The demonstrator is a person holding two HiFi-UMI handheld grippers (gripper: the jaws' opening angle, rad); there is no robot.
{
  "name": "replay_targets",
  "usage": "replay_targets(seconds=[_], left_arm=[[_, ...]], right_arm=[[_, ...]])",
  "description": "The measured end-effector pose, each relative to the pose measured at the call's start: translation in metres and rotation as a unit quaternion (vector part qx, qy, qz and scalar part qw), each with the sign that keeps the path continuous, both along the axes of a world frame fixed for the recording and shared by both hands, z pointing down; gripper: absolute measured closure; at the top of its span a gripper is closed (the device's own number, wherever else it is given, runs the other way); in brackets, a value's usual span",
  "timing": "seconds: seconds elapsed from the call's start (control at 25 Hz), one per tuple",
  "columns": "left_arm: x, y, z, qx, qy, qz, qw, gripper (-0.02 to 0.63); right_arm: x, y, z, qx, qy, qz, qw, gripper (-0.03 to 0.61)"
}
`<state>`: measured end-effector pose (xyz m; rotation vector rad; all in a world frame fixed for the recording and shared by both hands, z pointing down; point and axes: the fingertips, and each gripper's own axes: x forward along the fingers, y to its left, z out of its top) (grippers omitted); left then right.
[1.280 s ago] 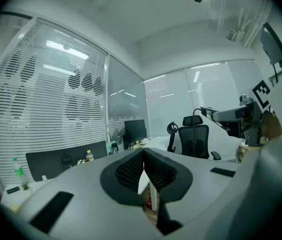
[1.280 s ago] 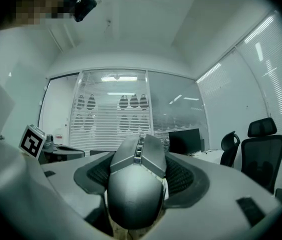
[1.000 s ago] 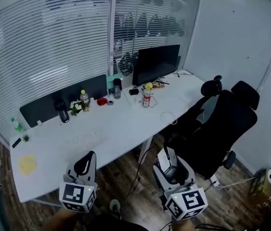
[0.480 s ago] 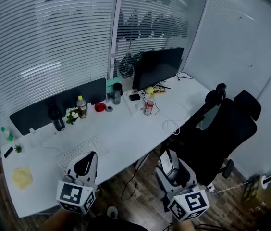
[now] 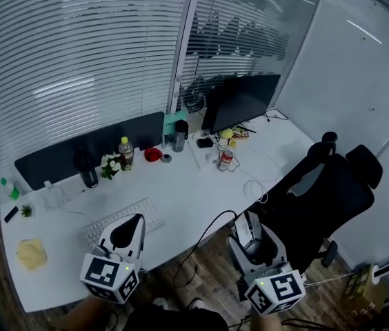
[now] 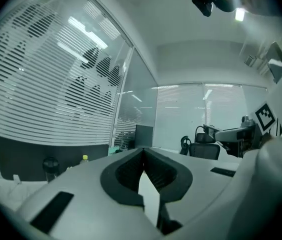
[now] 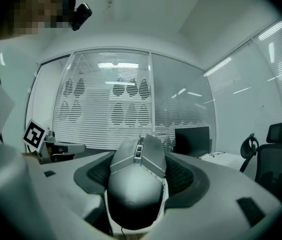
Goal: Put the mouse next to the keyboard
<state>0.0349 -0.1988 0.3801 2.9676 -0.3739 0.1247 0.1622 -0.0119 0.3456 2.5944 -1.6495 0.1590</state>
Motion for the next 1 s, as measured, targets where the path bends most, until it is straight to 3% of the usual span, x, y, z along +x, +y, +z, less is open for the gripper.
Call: replay_targets(seconds=[0.16,0.52,1.0], left_arm=[[0.0,-0.009,-0.005,0.015,-0.001,-0.012,0.9998,0.586],[0.002,-0.04,-0.009,0.037,-0.019,-0.09,0.9951,0.586],[0.046,-0.06,-0.007,0.041,-0.034,-0.226,0.9727,0.586]], right_arm=[[0.017,-0.022,-0.006,0.01,0.004,-0.017,1.0,0.278],[0.053,-0.083,0.007,0.017,-0.008,-0.093,0.996,0.278],[0.122,-0.156,-0.008,0.028,0.011,-0.225,0.974,0.278]])
